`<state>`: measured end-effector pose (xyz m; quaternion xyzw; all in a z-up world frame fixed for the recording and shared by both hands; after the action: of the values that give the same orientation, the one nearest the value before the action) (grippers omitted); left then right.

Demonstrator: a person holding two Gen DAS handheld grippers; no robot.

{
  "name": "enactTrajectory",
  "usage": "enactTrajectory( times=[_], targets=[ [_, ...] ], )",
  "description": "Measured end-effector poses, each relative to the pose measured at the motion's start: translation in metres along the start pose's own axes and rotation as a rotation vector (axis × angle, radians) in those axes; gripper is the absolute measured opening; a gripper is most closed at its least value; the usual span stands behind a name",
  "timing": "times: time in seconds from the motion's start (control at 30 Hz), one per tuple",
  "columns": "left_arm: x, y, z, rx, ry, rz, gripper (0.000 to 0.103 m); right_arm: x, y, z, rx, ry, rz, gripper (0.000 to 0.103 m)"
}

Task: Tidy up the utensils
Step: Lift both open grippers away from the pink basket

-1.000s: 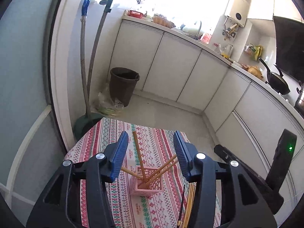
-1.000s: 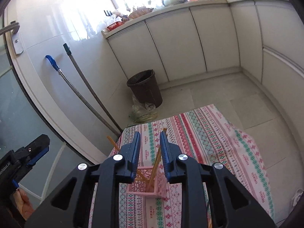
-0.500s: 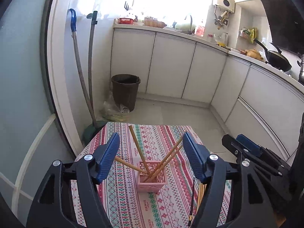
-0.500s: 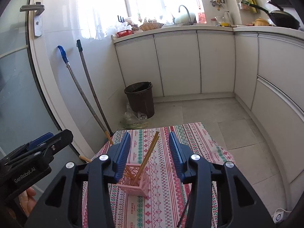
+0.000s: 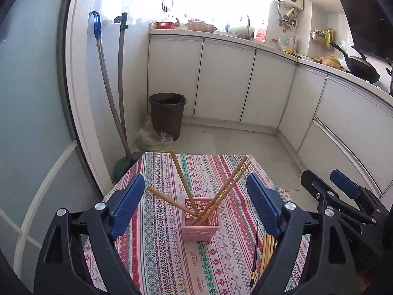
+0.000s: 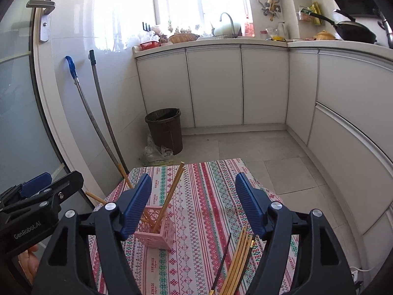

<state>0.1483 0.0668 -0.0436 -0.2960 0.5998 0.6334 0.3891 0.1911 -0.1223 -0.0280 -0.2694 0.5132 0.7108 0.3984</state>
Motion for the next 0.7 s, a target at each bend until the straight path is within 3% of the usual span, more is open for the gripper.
enactTrajectory(
  times=[0.7],
  targets=[
    [0.023,0.000,-0.012,-0.012,-0.036,0.032,0.092,0.014,0.008,-0.037,0.097,-0.037,0.011,0.085]
  ],
)
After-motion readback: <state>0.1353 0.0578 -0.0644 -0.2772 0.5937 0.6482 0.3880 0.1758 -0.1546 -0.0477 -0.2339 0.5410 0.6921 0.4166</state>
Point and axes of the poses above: each gripper's, at about its wrist camera, not at the fingertips, and y roughly against the way its jaws point, z to its left, x to its underside, the point moved 9 cm from there along -y, roughly the way its jaws point, and after that the axes turned 13 degrees about -y, right-handed, at the moved point
